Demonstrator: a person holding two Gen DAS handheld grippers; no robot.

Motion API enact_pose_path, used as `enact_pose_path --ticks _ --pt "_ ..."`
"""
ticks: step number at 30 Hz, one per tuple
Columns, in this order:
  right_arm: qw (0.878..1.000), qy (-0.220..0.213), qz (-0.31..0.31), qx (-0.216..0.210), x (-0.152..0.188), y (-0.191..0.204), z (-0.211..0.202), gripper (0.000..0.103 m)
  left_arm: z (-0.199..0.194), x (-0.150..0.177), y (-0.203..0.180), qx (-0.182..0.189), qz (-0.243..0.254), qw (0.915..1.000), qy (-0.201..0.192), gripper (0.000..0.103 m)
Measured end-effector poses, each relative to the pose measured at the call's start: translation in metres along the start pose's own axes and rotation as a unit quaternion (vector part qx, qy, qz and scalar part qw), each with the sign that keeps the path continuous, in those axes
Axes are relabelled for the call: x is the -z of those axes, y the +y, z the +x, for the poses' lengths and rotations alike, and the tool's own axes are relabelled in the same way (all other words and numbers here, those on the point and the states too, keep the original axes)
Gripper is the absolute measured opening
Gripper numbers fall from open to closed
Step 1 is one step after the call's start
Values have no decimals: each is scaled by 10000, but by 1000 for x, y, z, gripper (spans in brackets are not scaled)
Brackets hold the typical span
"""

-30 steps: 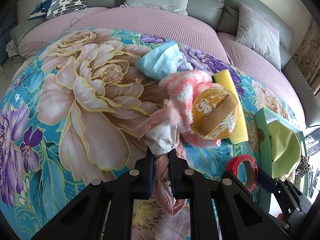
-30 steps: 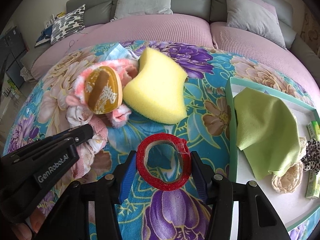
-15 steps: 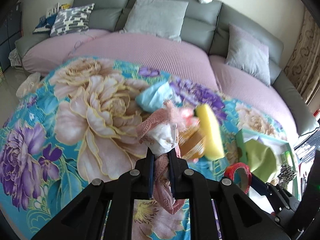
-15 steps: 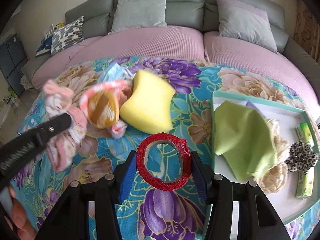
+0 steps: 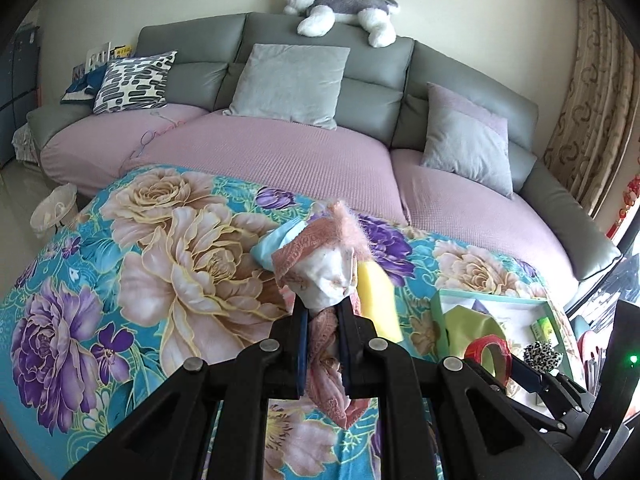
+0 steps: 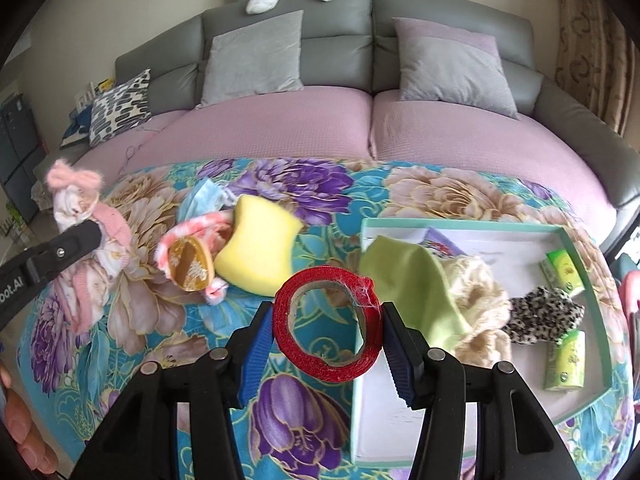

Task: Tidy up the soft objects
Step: 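Lift and carry the pink cloth and red tape roll over the tray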

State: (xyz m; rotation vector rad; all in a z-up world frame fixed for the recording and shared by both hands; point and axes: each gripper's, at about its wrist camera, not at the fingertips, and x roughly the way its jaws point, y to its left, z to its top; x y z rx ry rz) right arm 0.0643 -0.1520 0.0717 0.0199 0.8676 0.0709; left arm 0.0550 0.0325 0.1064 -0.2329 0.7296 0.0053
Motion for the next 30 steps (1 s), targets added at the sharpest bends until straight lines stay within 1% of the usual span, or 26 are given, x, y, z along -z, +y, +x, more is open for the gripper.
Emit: enact_pose_path --ticks 9,12,15,18,21,25,28,30 --pt "9981 142 476 366 3 -46 -9 55 3 2 -29 206 307 9993 80 13" --pt "9953 199 663 672 7 -68 -12 55 6 4 -45 341 463 9982 146 13" --pt "9901 305 948 993 14 -96 -13 55 10 10 -69 623 713 9952 261 13" --pt "9819 473 1296 1297 22 -124 -13 55 15 18 -95 975 976 9896 419 13" --pt "9746 606 1578 1470 30 -147 -14 55 20 30 -126 1349 1304 9802 629 13" --pt "9687 682 1758 1612 39 -166 -19 56 31 45 -159 1728 1594 9671 969 13" --pt "9663 699 1839 1662 43 -174 -24 56 40 58 -175 1834 1744 9598 1211 13" --pt "9651 689 1888 1679 44 -178 -26 56 45 64 -181 1844 1807 9569 1329 13"
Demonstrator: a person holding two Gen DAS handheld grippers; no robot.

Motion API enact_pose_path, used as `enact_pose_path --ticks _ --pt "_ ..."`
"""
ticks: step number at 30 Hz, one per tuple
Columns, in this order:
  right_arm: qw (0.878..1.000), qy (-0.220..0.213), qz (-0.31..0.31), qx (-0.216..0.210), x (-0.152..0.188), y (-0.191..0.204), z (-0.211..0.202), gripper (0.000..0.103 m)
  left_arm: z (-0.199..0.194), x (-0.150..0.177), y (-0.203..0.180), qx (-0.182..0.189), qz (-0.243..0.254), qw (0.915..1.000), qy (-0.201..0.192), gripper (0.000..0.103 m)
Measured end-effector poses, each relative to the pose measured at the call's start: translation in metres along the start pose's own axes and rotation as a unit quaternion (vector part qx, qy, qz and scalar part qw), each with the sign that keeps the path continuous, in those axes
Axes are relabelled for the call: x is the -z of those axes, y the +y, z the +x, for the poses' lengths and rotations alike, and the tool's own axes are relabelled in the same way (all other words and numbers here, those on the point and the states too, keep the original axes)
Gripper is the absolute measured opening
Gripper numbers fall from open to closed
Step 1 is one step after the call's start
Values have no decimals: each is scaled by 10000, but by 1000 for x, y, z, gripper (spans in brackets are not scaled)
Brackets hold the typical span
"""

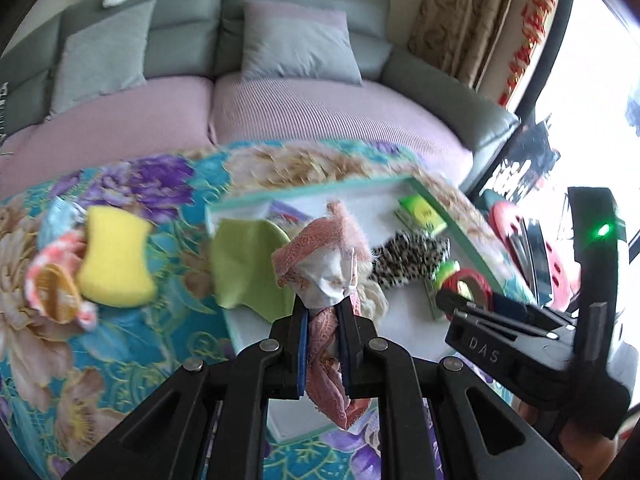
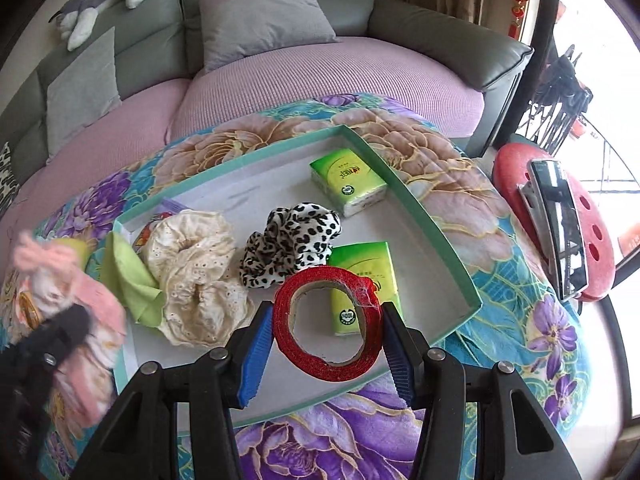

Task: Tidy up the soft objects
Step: 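Lift and carry the pink cloth and red tape roll over the tray, then open both tools to drop the pink cloth and tape roll in the tray, then move both open tools back toward the amber jar and yellow sponge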

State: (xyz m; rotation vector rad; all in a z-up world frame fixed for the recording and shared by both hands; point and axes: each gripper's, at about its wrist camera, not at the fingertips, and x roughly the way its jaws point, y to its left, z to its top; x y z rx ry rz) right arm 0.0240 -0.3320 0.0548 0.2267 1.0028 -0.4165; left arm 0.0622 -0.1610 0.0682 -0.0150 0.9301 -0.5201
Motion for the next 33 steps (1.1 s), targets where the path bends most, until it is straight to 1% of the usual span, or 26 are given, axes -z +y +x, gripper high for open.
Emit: enact_pose_path --ticks 5,9,10,11,12,13,14,16,18,21,22,23,25,30,33 --pt "10000 43 -31 -56 0 3 5 56 21 8 0 -53 -60 9994 347 13" --pt "9999 78 -63 -76 0 5 7 56 30 10 5 -146 -161 9983 532 14" --pt "9999 97 -72 -80 0 6 8 56 29 11 6 -161 -173 9983 538 18" --pt "9999 115 -85 -82 1 6 9 56 28 10 7 -182 -177 9982 542 29" --pt "9998 127 -98 -85 1 7 9 57 27 10 8 -199 -173 9983 528 36" --pt "9998 126 -100 -84 0 7 9 58 25 10 8 -243 -166 9984 479 49" --pt "9999 122 -94 -76 0 7 9 58 22 9 9 -276 -167 9985 440 54" --pt "9999 118 -91 -65 -1 7 9 62 15 6 10 -298 -175 9988 348 56" --pt "9999 75 -69 -43 -2 6 7 63 9 4 11 -320 -205 9988 293 59" --pt "10000 -18 -46 -21 -3 5 4 67 0 1 15 -425 -220 9987 161 61" --pt "10000 -49 -48 -16 -4 5 3 67 -5 0 17 -436 -247 9987 95 64" --pt "10000 -75 -54 -9 -4 6 2 68 -7 -1 18 -445 -266 9986 50 68" --pt "9999 -119 -62 -2 -4 7 0 68 -12 -2 22 -489 -294 9984 -34 72" --pt "9998 -176 -58 -16 -5 8 -2 68 -18 -4 29 -632 -363 9972 -160 73" --pt "9999 -153 -37 -11 -5 7 -1 68 -19 -4 32 -683 -398 9967 -192 80"
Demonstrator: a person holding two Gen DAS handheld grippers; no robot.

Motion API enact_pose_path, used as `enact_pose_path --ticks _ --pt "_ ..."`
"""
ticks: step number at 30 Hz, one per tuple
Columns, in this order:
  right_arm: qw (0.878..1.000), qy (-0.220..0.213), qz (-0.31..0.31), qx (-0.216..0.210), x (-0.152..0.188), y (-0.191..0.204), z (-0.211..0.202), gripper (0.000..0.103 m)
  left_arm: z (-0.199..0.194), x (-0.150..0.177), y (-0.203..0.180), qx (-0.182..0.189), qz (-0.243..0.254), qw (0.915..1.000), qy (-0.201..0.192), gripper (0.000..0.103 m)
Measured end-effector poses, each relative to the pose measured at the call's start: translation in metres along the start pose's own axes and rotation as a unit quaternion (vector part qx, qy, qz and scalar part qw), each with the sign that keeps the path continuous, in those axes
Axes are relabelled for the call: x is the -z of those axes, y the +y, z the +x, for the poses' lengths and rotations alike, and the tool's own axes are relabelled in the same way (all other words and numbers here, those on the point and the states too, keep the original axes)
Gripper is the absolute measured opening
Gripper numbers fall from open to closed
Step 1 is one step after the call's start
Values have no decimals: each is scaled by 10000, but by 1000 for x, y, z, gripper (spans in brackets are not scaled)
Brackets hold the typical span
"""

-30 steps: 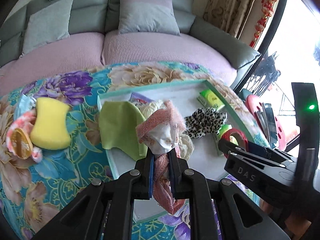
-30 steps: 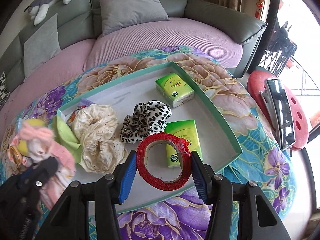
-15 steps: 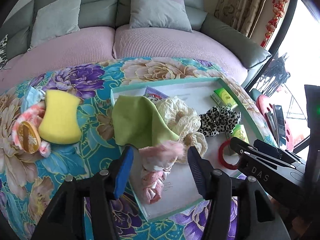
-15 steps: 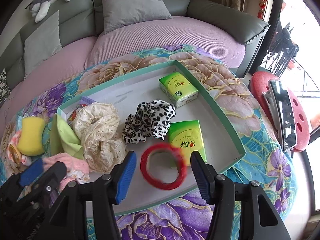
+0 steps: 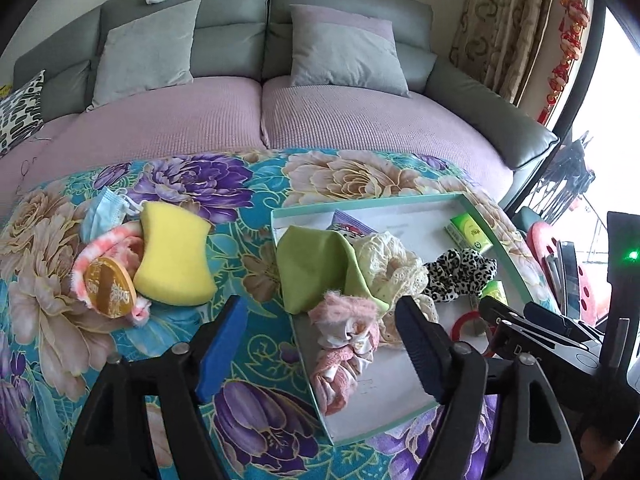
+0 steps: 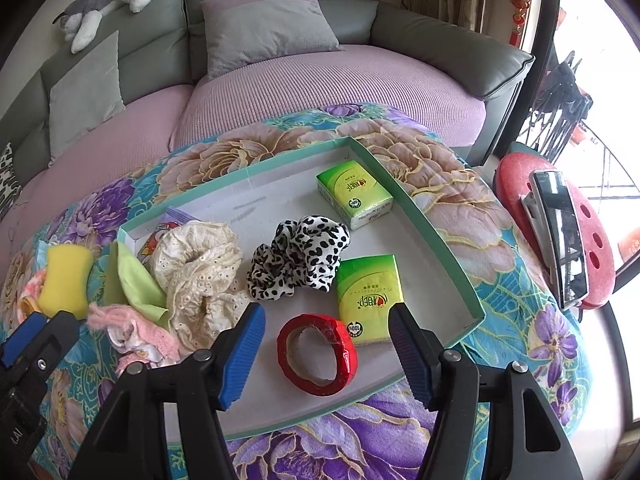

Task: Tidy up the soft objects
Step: 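Move both open tools back toward the amber jar and yellow sponge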

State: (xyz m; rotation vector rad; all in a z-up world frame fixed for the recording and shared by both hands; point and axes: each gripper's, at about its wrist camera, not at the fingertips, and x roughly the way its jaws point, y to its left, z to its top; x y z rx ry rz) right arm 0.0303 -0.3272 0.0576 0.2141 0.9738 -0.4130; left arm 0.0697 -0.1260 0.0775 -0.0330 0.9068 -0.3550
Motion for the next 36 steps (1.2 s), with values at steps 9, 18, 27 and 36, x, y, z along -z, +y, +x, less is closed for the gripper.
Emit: enact_pose_path --ticks 9,18,27,36 --pt "10000 36 41 -42 0 -1 3 68 -1 0 4 -52 -33 9999 -89 83" --pt "9999 33 71 -85 0 -1 3 68 2 1 41 -448 -448 9980 -88 84" --pt "9995 -63 -120 -273 1 17 0 68 -5 11 109 -1306 -1168 9844 -140 84" --pt "9972 -142 -519 -513 3 51 -6 68 -13 18 143 -1632 -1553 9741 -174 84"
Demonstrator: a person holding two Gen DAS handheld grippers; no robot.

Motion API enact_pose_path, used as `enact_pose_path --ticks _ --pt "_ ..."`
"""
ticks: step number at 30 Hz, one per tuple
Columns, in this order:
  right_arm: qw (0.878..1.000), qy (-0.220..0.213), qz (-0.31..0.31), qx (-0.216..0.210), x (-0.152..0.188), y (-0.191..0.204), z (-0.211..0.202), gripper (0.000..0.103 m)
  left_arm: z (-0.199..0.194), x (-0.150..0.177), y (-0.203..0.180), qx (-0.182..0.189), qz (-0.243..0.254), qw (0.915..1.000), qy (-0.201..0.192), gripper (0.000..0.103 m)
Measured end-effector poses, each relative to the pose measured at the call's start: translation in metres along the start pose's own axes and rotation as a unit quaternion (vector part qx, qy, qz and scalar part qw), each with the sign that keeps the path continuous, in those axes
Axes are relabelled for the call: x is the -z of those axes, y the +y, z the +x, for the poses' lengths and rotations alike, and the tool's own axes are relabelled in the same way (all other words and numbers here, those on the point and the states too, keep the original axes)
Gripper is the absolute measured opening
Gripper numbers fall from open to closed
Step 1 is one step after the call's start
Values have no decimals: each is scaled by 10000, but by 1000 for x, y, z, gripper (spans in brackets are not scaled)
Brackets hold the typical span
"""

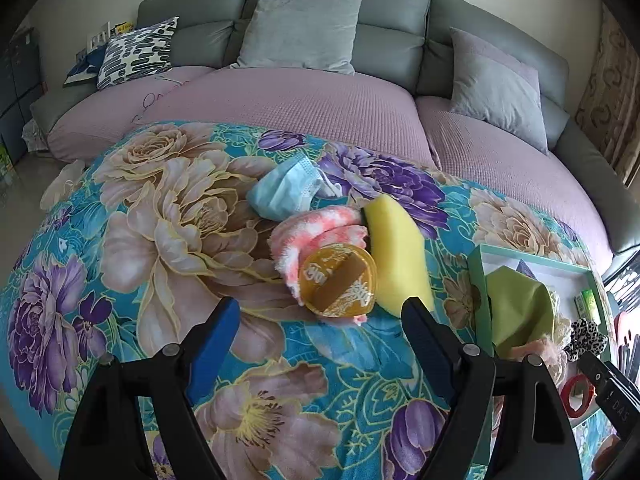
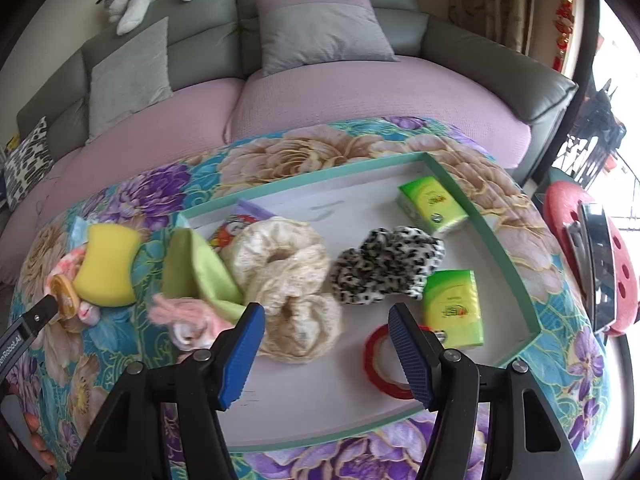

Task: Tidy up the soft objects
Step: 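Move both open tools back toward the amber jar and yellow sponge, then grasp the amber round jar with the left tool while the right tool grasps the yellow sponge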

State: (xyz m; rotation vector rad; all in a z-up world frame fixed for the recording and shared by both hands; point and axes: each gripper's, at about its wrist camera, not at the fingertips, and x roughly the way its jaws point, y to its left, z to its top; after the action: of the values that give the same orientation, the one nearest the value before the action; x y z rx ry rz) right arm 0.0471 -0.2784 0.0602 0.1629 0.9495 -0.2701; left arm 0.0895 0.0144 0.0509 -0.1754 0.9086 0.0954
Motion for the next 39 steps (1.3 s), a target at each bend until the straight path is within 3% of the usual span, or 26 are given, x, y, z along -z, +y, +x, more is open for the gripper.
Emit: enact_pose_path --ticks 13,21,31,39 --pt "9931 -104 -667 -955 5 76 0 68 -1 -2 19 -174 -234 9996 -10 84" --pt "9878 -123 -971 -1214 3 113 9 68 3 -9 46 -305 -567 9979 -4 84" --pt "9824 -69 -1253 -1383 0 150 25 68 10 -18 55 -49 -759 9971 -25 84" --pt "9797 127 -1347 -1479 0 166 44 68 21 -19 47 507 -923 9944 111 83"
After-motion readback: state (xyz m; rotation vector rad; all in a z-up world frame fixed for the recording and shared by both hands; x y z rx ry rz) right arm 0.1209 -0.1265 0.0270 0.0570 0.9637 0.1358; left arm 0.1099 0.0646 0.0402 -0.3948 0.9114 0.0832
